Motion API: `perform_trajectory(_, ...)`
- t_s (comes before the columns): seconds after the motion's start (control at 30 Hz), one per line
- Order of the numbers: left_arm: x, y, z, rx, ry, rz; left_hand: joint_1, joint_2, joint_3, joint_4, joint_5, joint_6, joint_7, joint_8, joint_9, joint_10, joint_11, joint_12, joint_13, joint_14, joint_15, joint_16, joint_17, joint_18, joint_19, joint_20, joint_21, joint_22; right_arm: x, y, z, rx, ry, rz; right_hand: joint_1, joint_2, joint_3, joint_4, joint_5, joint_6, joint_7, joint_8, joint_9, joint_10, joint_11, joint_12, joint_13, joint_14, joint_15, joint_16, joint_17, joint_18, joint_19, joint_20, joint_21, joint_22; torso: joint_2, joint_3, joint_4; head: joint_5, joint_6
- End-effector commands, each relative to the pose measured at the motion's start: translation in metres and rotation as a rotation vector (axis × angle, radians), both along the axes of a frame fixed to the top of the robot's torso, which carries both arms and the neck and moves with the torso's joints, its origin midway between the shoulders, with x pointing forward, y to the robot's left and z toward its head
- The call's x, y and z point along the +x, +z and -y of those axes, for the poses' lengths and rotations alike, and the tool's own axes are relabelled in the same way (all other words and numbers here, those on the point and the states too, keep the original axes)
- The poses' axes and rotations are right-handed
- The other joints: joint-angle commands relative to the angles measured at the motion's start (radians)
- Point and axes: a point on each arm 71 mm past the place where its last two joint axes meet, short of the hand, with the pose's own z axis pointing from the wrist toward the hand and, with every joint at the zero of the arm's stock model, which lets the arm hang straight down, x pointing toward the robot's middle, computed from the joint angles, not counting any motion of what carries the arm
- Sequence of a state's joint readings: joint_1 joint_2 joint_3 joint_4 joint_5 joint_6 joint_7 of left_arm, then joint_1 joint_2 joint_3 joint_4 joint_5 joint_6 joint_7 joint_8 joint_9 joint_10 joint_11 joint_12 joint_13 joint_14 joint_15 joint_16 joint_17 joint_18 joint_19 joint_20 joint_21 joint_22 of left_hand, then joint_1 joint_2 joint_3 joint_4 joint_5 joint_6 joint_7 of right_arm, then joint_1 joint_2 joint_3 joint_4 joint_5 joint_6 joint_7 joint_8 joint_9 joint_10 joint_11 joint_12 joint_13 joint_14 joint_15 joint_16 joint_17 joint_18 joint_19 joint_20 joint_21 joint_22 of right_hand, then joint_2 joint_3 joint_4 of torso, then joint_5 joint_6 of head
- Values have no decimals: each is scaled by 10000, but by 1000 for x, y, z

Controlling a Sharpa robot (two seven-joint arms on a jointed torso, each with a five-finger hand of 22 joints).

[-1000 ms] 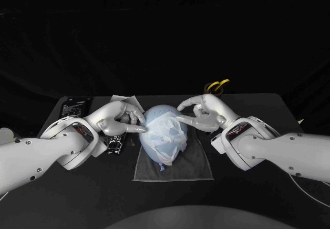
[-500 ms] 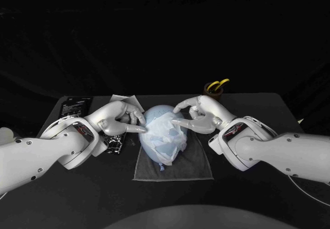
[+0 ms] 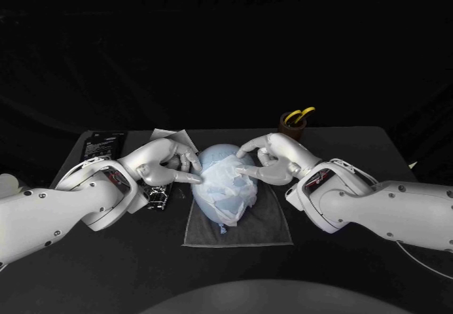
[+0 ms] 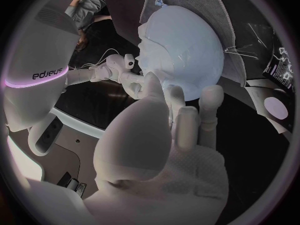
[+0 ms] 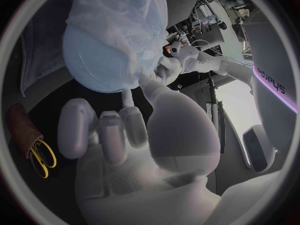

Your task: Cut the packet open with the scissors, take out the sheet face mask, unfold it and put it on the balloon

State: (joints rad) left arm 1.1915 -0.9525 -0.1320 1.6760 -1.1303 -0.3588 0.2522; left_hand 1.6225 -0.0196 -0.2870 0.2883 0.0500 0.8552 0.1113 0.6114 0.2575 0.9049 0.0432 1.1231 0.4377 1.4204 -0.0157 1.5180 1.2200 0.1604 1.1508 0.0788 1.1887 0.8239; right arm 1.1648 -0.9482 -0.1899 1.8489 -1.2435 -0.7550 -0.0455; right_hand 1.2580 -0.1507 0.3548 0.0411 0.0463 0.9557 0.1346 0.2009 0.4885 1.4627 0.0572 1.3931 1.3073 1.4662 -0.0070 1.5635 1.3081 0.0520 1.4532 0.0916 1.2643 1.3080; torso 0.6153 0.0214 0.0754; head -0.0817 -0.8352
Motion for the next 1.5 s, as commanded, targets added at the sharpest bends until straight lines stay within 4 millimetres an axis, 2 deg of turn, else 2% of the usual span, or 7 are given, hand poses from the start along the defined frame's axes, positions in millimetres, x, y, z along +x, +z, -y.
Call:
perform_trajectory(0.03,-2,-2,4,217,-263,31,7,5,-95,2,-19,-73,34,-70,-16,-51,15,-15,15,-2,4,33,-9,-186,-13,11,21,-16,-2,-1,-3,-566,214,313,184,111,72,-90,19,201,-41,100,38,93,-68,138,1629,1045,-88,73,2627,71,68,-12,132,1804,7,9,-1,-5,-12)
perform_trajectory(0.17,-2,-2,5,250,-302,69,111,99,-83,-21,-16,-45,36,-88,-30,-54,20,-18,34,3,14,31,10,-188,-13,21,29,-3,-3,0,-4,-511,225,544,564,508,346,-188,21,668,-237,310,91,315,-233,476,1826,1045,-219,73,2627,17,196,-105,429,1893,3,3,-9,-15,-11)
perform_trajectory(0.3,-2,-2,6,256,-314,98,431,338,16,-69,-14,73,4,-100,-52,-50,-6,-34,64,16,3,30,47,-187,-5,26,48,26,-3,2,-4,-339,238,763,877,959,677,-278,23,1080,-496,561,188,593,-451,916,2095,1045,-396,73,2627,-54,351,-250,797,2001,1,5,-2,-19,-19)
perform_trajectory(0.43,-2,-1,7,245,-338,127,866,611,175,-111,-10,280,-69,-103,-80,-52,-71,-93,74,28,-46,26,74,-186,9,0,74,60,-4,4,-5,-167,275,955,992,1151,903,-347,24,1151,-567,728,297,837,-536,1330,2354,1045,-495,73,2627,-107,454,-363,1051,2076,-2,7,-5,-25,-29)
perform_trajectory(0.6,-2,-1,9,229,-402,172,1495,986,422,-76,-6,697,-189,-184,-191,-14,-190,-240,64,47,-154,17,121,-194,36,-87,122,129,-5,6,-5,46,233,1106,982,1177,1021,-371,24,1168,-577,822,350,920,-551,1478,2447,1045,-517,73,2627,-131,499,-400,1165,2110,6,9,-5,-24,-55)
perform_trajectory(0.87,-3,-1,12,204,-528,284,2062,1301,734,-39,-1,1165,-229,-325,-342,89,-261,-410,60,107,-234,17,243,-221,109,-180,226,283,-5,8,-4,360,78,1261,972,1164,1047,-382,24,1162,-579,845,364,922,-555,1479,2449,1045,-522,73,2627,-138,511,-409,1195,2119,1,11,-7,-18,-74)
perform_trajectory(1.5,-1,3,10,-658,-97,-40,2343,1466,1194,-2,4,1222,-195,-406,-390,668,-259,-369,516,299,-248,76,646,-250,198,-223,358,460,-1,16,5,1063,-473,1832,942,1108,1265,-482,25,1195,-602,1034,460,1081,-577,1777,2635,1045,-546,73,2627,-188,603,-447,1439,2189,-5,4,-2,-2,-108)
